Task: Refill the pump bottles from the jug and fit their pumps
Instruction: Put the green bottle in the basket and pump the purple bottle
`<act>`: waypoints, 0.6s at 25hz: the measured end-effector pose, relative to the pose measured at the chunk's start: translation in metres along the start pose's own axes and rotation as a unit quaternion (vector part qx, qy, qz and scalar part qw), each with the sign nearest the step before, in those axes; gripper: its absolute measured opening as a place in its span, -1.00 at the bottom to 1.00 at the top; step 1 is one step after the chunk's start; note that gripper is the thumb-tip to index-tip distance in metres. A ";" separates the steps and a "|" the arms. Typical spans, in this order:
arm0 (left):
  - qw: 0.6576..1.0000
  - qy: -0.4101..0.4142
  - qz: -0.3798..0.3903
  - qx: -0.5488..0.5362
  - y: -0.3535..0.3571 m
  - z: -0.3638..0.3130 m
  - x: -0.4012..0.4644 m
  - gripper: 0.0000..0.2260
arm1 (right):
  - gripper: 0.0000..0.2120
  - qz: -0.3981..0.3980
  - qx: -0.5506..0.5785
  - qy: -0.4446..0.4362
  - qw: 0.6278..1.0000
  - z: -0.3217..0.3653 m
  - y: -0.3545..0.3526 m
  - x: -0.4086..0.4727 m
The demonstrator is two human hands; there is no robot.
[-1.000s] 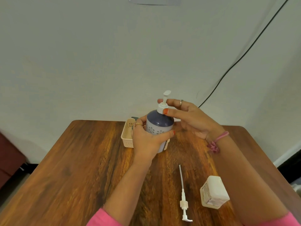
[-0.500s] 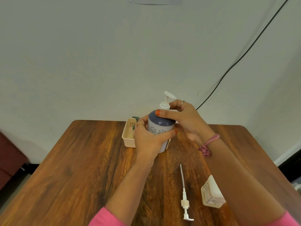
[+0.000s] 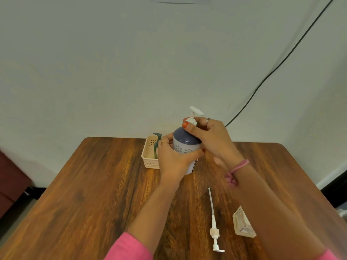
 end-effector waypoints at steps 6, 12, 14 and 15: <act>0.999 -0.006 0.037 0.000 -0.001 0.007 0.004 -0.36 | -0.68 -0.104 -0.143 -0.083 0.981 -0.006 0.010 -0.001; 0.981 -0.053 0.183 -0.040 -0.021 0.005 0.033 -0.30 | -0.21 0.227 -0.057 0.008 0.972 -0.028 -0.032 0.017; 0.968 -0.062 0.239 -0.037 -0.021 0.010 0.046 -0.25 | -0.19 0.242 -0.092 0.006 0.966 -0.034 -0.030 0.017; 0.963 -0.061 0.259 -0.037 -0.020 0.013 0.050 -0.25 | -0.20 0.232 -0.098 0.002 0.968 -0.037 -0.026 0.018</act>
Point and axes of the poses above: each hand's wrist, its own x-axis towards the middle knuckle, its own y-axis out of the palm, z = x × y, the point moved 3 cm from there along x, towards the middle knuckle, and after that the axes turned 10 degrees about -x, right-handed, at the moved point
